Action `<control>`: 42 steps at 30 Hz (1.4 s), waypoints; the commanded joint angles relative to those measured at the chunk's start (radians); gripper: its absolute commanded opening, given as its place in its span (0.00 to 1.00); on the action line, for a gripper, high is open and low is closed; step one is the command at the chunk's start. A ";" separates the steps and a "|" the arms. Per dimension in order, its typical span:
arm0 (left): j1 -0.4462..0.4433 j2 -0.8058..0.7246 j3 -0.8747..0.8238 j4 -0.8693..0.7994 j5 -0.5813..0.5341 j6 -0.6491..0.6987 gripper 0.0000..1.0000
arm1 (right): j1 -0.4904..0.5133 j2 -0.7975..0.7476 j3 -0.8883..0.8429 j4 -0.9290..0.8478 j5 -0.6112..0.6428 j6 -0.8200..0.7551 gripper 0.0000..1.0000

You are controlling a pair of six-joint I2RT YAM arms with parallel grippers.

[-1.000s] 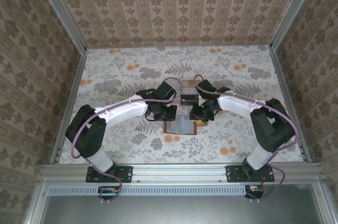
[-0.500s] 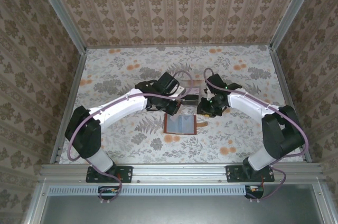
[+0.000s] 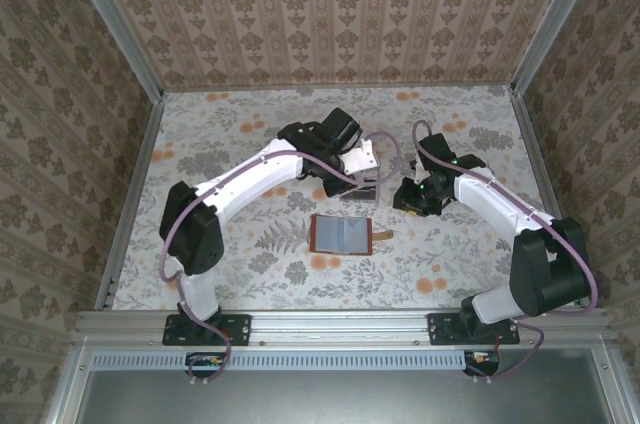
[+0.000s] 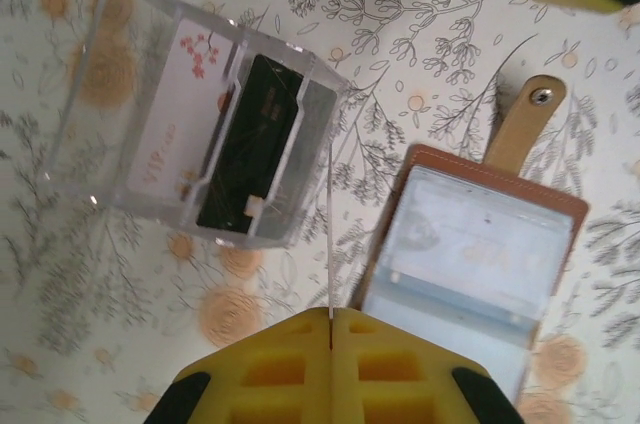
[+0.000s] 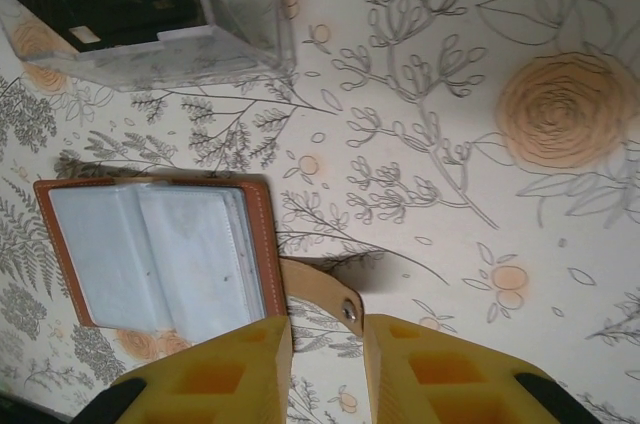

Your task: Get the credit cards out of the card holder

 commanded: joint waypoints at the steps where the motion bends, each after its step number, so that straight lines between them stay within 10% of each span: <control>1: 0.012 0.050 0.104 -0.063 -0.011 0.191 0.00 | -0.014 -0.028 -0.014 -0.046 0.013 -0.033 0.26; 17: 0.054 0.326 0.489 -0.187 0.009 0.313 0.00 | -0.025 -0.010 -0.031 -0.030 0.004 -0.035 0.26; 42: 0.075 0.480 0.546 -0.174 0.019 0.306 0.10 | -0.028 0.018 -0.041 -0.011 -0.011 -0.033 0.26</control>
